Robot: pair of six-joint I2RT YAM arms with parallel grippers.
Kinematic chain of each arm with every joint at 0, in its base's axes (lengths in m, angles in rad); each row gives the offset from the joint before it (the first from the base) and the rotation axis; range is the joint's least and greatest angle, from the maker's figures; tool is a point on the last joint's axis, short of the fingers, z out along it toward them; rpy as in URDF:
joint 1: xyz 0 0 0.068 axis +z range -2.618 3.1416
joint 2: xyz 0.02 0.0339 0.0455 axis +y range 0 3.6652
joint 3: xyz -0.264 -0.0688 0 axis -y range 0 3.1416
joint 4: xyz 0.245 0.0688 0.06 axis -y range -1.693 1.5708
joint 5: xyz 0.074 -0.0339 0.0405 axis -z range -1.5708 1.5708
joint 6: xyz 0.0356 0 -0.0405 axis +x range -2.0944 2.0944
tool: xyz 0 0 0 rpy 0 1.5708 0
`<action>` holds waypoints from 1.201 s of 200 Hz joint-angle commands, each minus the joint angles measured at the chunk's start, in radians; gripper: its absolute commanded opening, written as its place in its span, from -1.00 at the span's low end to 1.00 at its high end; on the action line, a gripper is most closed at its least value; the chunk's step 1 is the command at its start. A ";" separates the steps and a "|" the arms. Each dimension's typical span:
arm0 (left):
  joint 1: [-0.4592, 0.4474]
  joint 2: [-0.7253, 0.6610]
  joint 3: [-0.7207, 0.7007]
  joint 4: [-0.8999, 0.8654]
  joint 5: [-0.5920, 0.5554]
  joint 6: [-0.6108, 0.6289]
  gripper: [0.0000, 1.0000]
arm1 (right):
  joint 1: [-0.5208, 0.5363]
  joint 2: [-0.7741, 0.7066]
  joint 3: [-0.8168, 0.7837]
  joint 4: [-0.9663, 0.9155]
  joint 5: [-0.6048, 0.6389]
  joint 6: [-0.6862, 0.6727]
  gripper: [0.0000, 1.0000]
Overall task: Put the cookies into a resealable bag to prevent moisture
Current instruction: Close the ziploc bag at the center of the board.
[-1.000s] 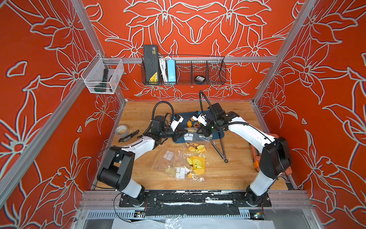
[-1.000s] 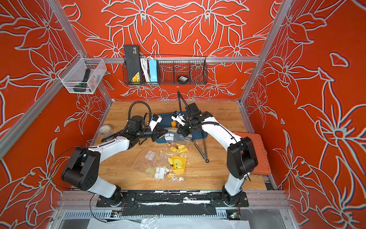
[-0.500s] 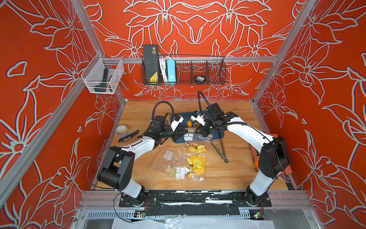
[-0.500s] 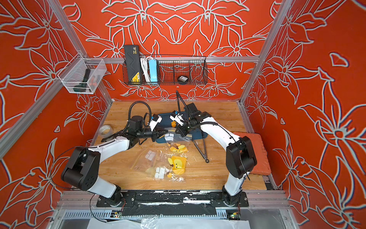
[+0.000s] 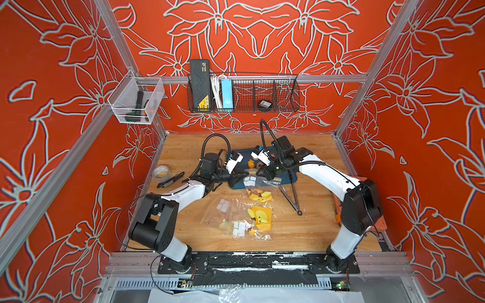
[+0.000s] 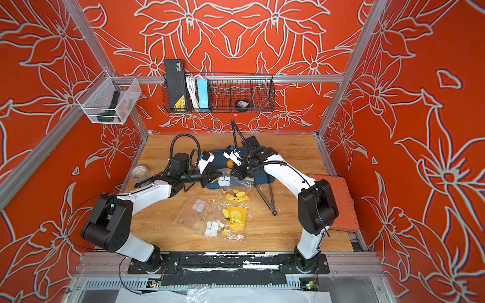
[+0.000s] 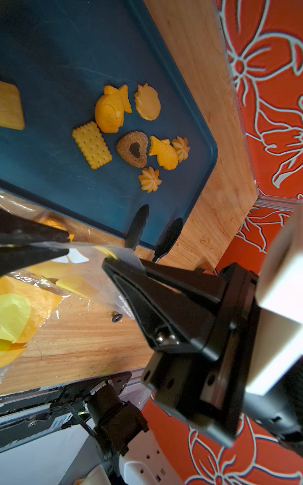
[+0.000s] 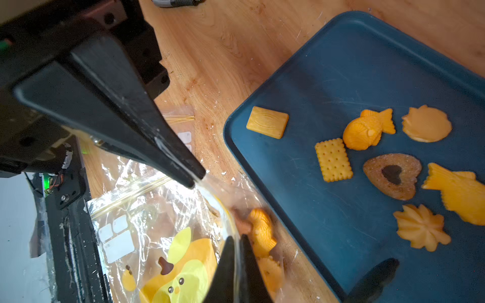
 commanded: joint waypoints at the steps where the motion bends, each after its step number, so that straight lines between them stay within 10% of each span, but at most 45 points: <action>1: 0.003 -0.022 0.015 0.009 0.024 0.018 -1.00 | 0.014 0.021 0.033 0.013 -0.027 0.002 -1.00; 31: 0.003 -0.019 0.016 0.010 0.026 0.016 -1.00 | 0.022 0.022 0.033 0.029 -0.025 0.007 -0.61; 41: 0.003 -0.019 0.015 0.010 0.026 0.016 -1.00 | 0.022 0.024 0.037 0.026 -0.036 0.006 -1.00; 56: 0.003 -0.018 0.015 0.010 0.024 0.016 -1.00 | 0.024 0.030 0.048 0.016 -0.051 0.002 -1.00; 67: 0.003 -0.018 0.015 0.010 0.025 0.016 -1.00 | 0.027 0.025 0.041 0.031 -0.049 0.005 -0.63; 78: 0.003 -0.017 0.015 0.010 0.025 0.016 -1.00 | 0.027 0.024 0.037 0.045 -0.045 0.012 -1.00; 92: 0.003 -0.017 0.014 0.010 0.025 0.016 -1.00 | 0.027 0.033 0.048 0.037 -0.058 0.012 -1.00; 107: 0.003 -0.016 0.016 0.010 0.026 0.015 -1.00 | 0.032 0.034 0.044 0.051 -0.062 0.012 -0.58; 127: 0.003 -0.018 0.015 0.010 0.026 0.016 -1.00 | 0.034 0.044 0.054 0.041 -0.074 0.012 -0.95; 146: 0.003 -0.019 0.015 0.010 0.024 0.016 -1.00 | 0.039 0.049 0.049 0.053 -0.069 0.014 -0.53; 159: 0.003 -0.020 0.014 0.010 0.024 0.016 -1.00 | 0.040 0.051 0.050 0.056 -0.074 0.019 -1.00; 182: 0.003 -0.020 0.015 0.010 0.025 0.016 -1.00 | 0.040 0.048 0.039 0.080 -0.071 0.034 -0.58; 194: 0.003 -0.020 0.015 0.009 0.024 0.016 -1.00 | 0.041 0.039 0.027 0.100 -0.063 0.045 -1.00; 209: 0.003 -0.021 0.015 0.009 0.023 0.018 -1.00 | 0.041 0.030 0.026 0.090 -0.044 0.041 -1.00; 224: 0.003 -0.021 0.015 0.009 0.018 0.016 -1.00 | 0.039 0.000 -0.010 0.114 0.008 0.050 -0.54; 240: 0.003 -0.020 0.015 0.007 0.015 0.017 -1.00 | 0.034 -0.041 -0.058 0.146 0.056 0.059 -0.50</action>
